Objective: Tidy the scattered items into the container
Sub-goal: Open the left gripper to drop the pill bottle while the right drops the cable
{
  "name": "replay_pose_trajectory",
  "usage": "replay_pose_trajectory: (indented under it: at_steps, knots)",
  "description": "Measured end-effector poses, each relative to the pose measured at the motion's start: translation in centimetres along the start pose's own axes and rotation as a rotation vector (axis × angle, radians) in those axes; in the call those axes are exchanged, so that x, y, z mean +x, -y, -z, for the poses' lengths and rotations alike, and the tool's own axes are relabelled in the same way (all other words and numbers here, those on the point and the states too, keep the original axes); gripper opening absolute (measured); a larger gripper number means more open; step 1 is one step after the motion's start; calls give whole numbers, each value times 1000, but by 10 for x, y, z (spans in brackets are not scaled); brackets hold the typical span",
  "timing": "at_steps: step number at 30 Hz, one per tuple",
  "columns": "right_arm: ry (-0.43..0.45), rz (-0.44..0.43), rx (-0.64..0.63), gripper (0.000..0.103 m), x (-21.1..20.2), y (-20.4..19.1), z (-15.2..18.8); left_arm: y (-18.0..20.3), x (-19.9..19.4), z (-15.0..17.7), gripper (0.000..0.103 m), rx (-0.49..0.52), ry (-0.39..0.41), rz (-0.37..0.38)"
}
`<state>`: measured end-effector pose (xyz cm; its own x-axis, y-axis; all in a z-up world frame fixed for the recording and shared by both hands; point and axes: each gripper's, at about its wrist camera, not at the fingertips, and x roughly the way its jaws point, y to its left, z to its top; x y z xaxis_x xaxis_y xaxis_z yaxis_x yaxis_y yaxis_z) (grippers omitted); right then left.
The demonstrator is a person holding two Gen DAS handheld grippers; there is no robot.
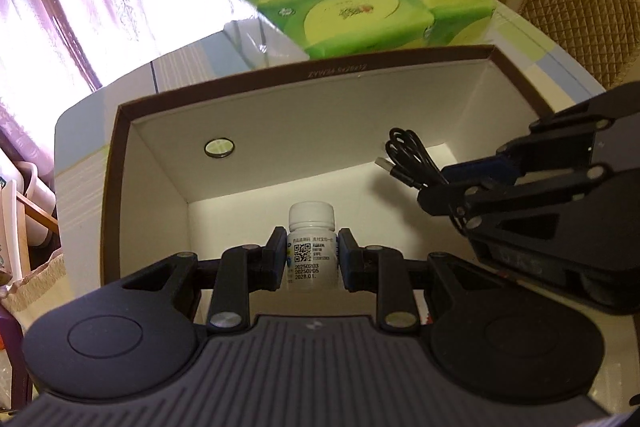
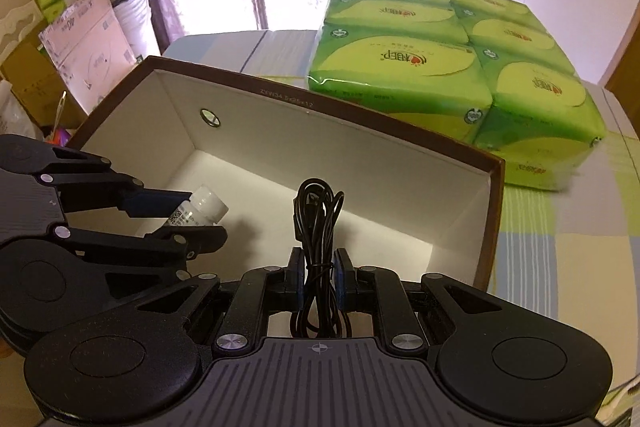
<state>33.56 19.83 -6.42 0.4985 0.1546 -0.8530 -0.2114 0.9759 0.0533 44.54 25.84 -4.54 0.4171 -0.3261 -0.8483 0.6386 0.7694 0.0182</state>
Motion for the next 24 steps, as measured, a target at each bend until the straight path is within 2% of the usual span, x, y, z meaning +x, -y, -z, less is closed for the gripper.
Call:
replay_pose_trajectory:
  at_steps: [2,3,4,5,7,8,10,11,12,14,16,19,21,24]
  knots:
    - [4,7,-20,17,1,-1,-2,-1,1,0,25,0,-2,1]
    - [12,15,-26,17,1,-1,-3,-1,1,0,30,3,-3,2]
    - [22,21,-37,17,1,-1,-3,0,0,0,40,6,-1,-4]
    - [31,17,-50,17,-1,-1,-4,0,-1,0,46,13,3,-13]
    - [40,6,-65,17,-4,-1,-5,2,-3,0,53,30,4,-25]
    - [45,-1,-68,28,-7,-1,-5,3,-4,0,55,34,5,-31]
    - [87,-34,-70,60,-17,0,-3,3,-6,0,58,42,2,-34]
    - [105,-20,-68,81,-23,-1,-3,4,-8,1,59,53,-2,-40]
    - [124,-5,-74,84,-29,-2,-2,6,-10,3,60,62,0,-46]
    - [140,-22,-93,84,-38,-2,-1,8,-15,5,62,67,-1,-40]
    - [136,-24,-86,84,-45,0,1,9,-21,7,62,67,-5,-38]
    - [128,-16,-72,84,-53,2,6,12,-31,11,70,72,-8,-40]
    - [124,-18,-58,84,-59,3,10,14,-37,14,71,72,-11,-45]
    - [133,-33,-45,94,-72,3,19,16,-46,18,73,62,-19,-49]
